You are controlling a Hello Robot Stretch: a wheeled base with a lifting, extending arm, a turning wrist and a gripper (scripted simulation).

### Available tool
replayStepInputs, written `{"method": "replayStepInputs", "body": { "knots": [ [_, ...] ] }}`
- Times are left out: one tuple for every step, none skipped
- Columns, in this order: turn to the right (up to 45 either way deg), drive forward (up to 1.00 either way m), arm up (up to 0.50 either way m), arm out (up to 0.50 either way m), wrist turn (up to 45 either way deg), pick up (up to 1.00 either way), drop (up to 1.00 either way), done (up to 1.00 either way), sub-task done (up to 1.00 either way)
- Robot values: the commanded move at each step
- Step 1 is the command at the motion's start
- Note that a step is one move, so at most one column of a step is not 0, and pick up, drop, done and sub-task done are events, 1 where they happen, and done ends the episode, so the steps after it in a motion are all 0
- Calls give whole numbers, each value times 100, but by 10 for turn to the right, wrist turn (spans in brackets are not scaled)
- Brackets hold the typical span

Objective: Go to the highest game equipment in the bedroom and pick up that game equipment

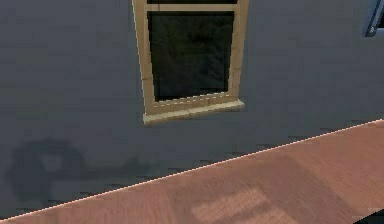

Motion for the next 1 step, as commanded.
{"method": "replayStepInputs", "body": {
  "knots": [
    [0, 0, 0, 0, 450, 0, 0, 0, 0]
  ]
}}
